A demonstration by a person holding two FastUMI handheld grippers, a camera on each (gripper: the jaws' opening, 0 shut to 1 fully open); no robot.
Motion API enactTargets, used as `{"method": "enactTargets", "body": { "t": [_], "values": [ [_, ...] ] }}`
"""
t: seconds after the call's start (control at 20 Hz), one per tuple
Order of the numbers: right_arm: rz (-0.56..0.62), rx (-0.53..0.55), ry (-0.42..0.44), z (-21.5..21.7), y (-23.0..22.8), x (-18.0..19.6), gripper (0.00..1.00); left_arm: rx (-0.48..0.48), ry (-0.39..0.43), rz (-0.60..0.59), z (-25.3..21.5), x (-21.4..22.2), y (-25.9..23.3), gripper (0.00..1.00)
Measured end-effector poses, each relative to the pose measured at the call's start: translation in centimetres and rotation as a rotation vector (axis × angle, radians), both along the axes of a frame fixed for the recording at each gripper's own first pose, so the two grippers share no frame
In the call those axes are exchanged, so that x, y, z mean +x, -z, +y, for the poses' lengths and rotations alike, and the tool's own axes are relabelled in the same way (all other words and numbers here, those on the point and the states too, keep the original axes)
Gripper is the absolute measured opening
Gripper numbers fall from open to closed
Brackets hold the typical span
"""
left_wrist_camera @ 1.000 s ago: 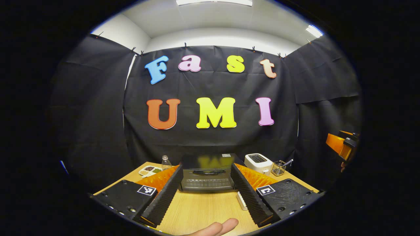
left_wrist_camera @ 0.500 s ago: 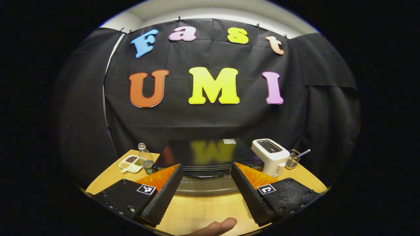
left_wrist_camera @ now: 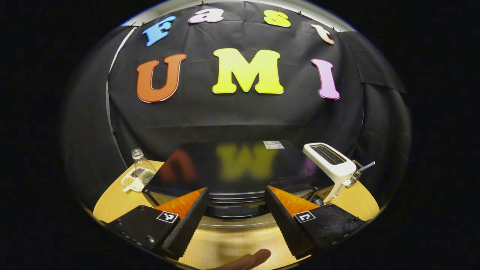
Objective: Open the electric oven with the left hand, put the food in, and close the electric oven.
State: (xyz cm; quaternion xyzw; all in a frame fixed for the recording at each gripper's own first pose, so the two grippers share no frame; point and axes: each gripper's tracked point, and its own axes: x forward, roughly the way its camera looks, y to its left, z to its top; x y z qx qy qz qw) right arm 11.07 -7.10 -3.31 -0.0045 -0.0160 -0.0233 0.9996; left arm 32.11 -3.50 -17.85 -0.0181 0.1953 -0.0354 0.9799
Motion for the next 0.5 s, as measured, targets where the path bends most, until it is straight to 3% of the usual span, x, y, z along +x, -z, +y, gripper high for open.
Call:
{"method": "enactTargets", "body": {
  "t": [0.05, 0.1, 0.15, 0.2, 0.25, 0.3, 0.35, 0.45, 0.5],
  "values": [
    [-0.005, 0.0, -0.001, -0.1, 0.0, 0.0, 1.0, 0.014, -0.003, -0.005, 0.2, 0.4, -0.1, 0.97],
    [-0.009, 0.003, -0.008, 0.0, -0.2, -0.2, 1.0, 0.025, -0.002, -0.007, 0.2, 0.5, -0.3, 0.87],
    [-0.007, 0.004, -0.015, 0.2, 0.0, -0.2, 1.0, 0.039, -0.005, 0.03, 0.0, 0.2, 0.2, 0.93],
    [0.0, 0.001, -0.018, 0.1, 0.3, -0.3, 0.9, 0.04, -0.009, 0.047, -0.2, -0.1, 0.4, 0.95],
    [0.005, -0.001, -0.018, 0.0, 0.4, -0.3, 0.9, 0.034, -0.011, 0.045, 0.0, 0.2, 0.5, 0.97],
    [0.009, -0.005, -0.02, 0.0, 0.4, -0.3, 1.0, 0.023, -0.015, 0.062, 0.0, 0.1, 0.6, 0.85],
    [0.009, -0.011, -0.023, 0.1, 0.3, -0.4, 1.0, 0.015, -0.017, 0.06, 0.0, 0.1, 0.5, 0.97],
    [0.003, -0.024, -0.015, -0.3, 0.0, -0.6, 1.0, 0.01, -0.022, 0.069, -0.1, -0.2, 0.5, 0.97],
    [0.001, -0.03, -0.014, -0.4, -0.1, -0.7, 0.9, 0.01, -0.024, 0.077, -0.2, -0.5, 0.5, 0.97]
  ]
}}
